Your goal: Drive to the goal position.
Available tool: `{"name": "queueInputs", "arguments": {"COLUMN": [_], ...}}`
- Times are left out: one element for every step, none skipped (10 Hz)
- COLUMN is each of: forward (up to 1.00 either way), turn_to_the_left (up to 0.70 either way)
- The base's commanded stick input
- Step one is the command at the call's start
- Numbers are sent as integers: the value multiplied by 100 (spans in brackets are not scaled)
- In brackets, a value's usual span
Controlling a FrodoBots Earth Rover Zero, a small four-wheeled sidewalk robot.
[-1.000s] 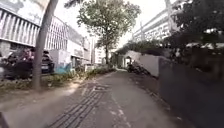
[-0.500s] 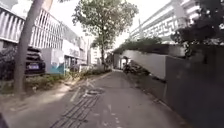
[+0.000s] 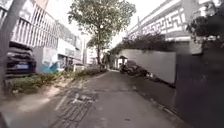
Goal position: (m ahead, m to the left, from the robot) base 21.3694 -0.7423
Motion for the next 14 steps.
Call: {"name": "queueInputs", "arguments": {"forward": [70,70,70,70,70,70,70,70,70,70,70,70,70,70], "turn_to_the_left": [0,0,0,0,0,0,0,0,0,0,0,0,0,0]}}
